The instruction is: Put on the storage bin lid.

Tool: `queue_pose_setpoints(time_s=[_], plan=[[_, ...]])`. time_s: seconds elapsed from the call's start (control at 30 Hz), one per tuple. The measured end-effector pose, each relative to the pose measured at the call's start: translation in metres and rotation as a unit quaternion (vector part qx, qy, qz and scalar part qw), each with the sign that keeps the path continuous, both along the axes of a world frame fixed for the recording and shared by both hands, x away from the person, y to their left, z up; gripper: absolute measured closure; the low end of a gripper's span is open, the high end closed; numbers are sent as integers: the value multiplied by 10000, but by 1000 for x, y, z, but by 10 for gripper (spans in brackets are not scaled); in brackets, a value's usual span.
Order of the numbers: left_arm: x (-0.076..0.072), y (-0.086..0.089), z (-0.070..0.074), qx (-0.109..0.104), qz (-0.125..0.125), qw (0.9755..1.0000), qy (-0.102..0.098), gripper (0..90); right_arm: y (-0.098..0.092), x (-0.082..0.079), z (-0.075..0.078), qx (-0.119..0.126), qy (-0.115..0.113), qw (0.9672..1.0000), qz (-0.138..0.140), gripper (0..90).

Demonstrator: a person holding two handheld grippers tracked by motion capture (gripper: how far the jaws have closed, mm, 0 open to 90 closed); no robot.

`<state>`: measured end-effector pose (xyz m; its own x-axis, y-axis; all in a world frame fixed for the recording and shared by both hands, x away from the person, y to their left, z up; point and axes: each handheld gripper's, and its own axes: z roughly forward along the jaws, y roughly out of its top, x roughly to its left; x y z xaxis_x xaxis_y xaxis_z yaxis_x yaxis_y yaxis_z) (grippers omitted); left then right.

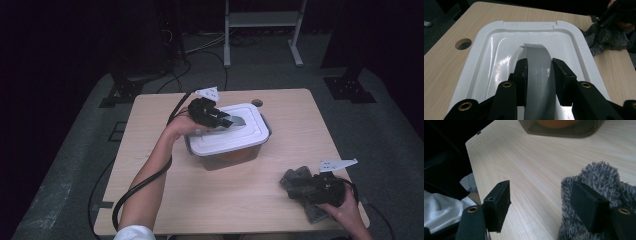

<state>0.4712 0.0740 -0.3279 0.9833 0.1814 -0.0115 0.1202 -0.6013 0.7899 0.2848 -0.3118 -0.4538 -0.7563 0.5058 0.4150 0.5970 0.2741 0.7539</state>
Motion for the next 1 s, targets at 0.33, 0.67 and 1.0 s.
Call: queue_pose_setpoints(time_s=[0.33,0.67,1.0], plan=[[1,-4,-1,9,10,10000,-27,662,1,0,0,-7,-4,10000,15,315],[-2,-9,-5,112,-74,9999,-27,647,1,0,0,-25,-4,10000,28,315],[-4,-5,-4,81,-14,10000,-20,616,2,-1,0,-25,0,10000,34,315]])
